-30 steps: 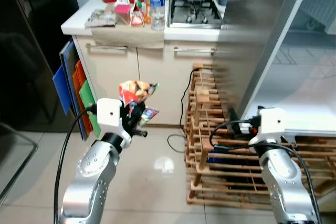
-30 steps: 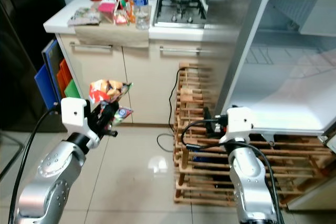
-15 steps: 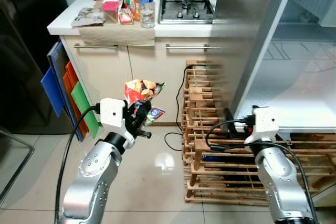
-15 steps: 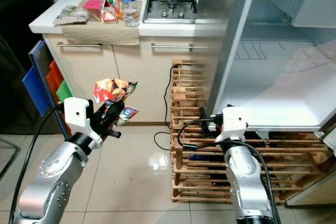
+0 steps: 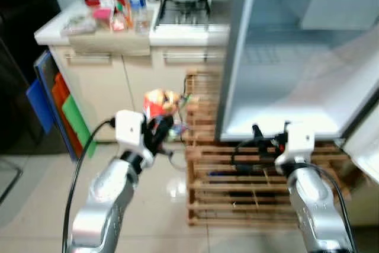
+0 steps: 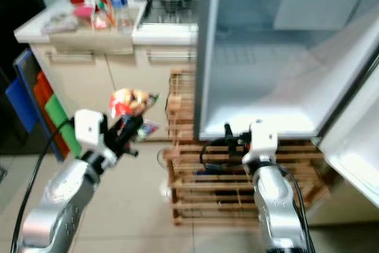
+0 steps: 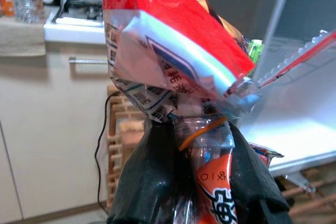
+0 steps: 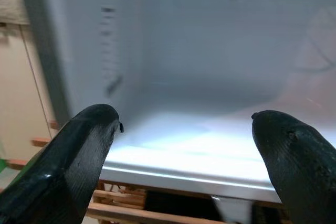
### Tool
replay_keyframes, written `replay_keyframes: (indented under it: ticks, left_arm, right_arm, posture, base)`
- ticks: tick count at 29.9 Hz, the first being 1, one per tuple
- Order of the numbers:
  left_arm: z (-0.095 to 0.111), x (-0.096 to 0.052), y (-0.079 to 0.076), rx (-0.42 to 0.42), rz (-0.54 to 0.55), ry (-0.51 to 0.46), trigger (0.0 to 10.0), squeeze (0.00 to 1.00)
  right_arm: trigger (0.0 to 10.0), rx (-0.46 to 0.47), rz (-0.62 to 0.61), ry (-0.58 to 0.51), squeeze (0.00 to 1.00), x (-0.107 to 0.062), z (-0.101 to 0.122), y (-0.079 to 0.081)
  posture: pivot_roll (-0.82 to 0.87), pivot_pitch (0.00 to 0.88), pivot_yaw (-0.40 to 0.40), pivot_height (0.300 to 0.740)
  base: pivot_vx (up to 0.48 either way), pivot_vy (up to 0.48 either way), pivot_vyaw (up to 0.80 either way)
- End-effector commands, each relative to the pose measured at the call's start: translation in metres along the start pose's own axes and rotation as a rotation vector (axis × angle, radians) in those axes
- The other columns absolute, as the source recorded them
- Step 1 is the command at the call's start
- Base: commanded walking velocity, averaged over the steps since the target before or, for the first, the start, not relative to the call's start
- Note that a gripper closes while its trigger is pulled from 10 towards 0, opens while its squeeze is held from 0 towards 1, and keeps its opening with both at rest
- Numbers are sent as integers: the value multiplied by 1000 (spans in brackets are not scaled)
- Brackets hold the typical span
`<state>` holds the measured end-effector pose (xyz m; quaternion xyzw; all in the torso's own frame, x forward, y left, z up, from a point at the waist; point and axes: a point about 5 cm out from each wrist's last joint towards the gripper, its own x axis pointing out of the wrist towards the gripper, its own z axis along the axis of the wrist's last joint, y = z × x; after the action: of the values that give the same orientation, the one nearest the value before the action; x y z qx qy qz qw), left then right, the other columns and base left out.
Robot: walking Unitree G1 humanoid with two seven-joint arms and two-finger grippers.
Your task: Restocking fridge
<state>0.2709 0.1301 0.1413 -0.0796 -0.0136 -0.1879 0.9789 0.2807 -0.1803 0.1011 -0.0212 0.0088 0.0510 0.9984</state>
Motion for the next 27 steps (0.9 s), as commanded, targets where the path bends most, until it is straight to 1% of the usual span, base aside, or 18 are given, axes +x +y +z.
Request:
replay_keyframes:
  ticks: [1, 3, 7, 12, 15, 17, 19, 22, 23, 25, 26, 27]
  left_arm:
    - [3, 7, -1, 9, -7, -11, 10000, 0]
    - [4, 12, 4, 18, 0, -9, 10000, 0]
    - [3, 13, 5, 32, 5, -2, 10000, 0]
    - [1, 18, 8, 42, 18, 20, 10000, 0]
    - [-1, 24, 5, 40, -9, 22, 10000, 0]
    - [-3, 28, 2, 56, -38, 29, 10000, 0]
    - [-4, 33, -1, 53, -60, 34, 10000, 0]
    - [-5, 43, -9, 46, -112, 41, 10000, 0]
    - [-5, 43, -9, 46, -112, 41, 10000, 0]
    - [-6, 53, -12, 43, -138, 49, 10000, 0]
    - [-6, 53, -12, 43, -138, 49, 10000, 0]
    - [-7, 58, -13, 41, -147, 55, 10000, 0]
  right_arm:
    - [10000, -8, -12, -4, 0, 0, 1, -4]
    - [10000, -9, -8, -8, 0, 1, 2, -3]
    - [10000, -8, -6, -10, 0, 2, 2, -2]
    - [10000, -8, 18, 0, 0, 1, 1, 2]
    - [10000, -10, 59, 16, 0, -1, -2, 6]
    - [10000, -9, 66, 34, 0, -5, -5, 6]
    - [10000, -12, 82, 56, 0, -9, -9, 5]
    - [10000, -17, 110, 106, 0, -18, -19, 4]
    - [10000, -17, 110, 106, 0, -18, -19, 4]
    - [10000, -24, 130, 126, 0, -23, -23, 4]
    - [10000, -24, 130, 126, 0, -23, -23, 4]
    - [10000, -26, 131, 128, 0, -24, -23, 4]
  posture:
    - [-134, 0, 46, 740]
    - [-137, 0, 50, 740]
    - [-141, 0, 54, 740]
    - [-146, 0, 56, 740]
    - [-147, 0, 51, 740]
    - [-151, 0, 52, 740]
    - [-155, 0, 53, 740]
    - [-164, 0, 56, 740]
    - [-164, 0, 56, 740]
    - [-172, 0, 60, 740]
    - [-172, 0, 60, 740]
    - [-176, 0, 63, 740]
  base:
    - [247, -409, 0]
    - [274, -392, 0]
    - [295, -375, 0]
    - [55, 0, 0]
    - [0, 0, 0]
    - [0, 0, 0]
    - [0, 0, 0]
    - [0, 0, 0]
    - [0, 0, 0]
    - [0, 0, 0]
    - [0, 0, 0]
    - [0, 0, 0]
